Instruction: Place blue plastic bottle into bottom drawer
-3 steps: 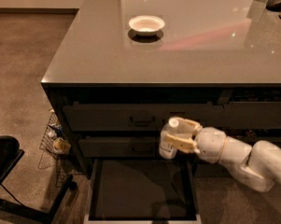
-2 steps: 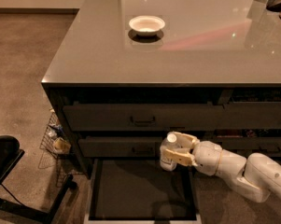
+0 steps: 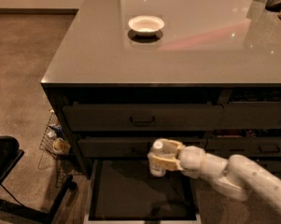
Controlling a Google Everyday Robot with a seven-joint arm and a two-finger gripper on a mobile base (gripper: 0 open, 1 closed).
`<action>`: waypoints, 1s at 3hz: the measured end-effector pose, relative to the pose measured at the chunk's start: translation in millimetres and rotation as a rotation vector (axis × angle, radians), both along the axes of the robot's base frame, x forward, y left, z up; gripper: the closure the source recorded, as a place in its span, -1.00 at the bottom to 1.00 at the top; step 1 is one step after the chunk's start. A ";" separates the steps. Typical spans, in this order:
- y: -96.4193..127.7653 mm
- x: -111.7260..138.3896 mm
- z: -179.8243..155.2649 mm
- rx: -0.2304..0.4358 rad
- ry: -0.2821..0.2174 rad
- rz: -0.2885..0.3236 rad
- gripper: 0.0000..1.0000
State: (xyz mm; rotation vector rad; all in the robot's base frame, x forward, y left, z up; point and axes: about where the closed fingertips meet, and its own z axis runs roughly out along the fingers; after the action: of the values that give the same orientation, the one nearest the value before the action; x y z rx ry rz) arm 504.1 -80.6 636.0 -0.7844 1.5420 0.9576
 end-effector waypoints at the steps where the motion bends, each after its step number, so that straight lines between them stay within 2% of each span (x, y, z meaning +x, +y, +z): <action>1: 40.2 4.6 -72.5 0.020 0.021 0.064 1.00; 2: 67.7 10.8 -161.2 0.032 0.036 0.129 1.00; 3: 76.6 22.7 -232.8 0.031 0.055 0.149 1.00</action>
Offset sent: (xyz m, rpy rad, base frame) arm 0.0217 0.0944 -0.2835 0.0440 0.0627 0.1967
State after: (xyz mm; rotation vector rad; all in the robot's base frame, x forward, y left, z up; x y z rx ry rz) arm 526.8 -4.0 403.2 -0.8660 1.5281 1.1179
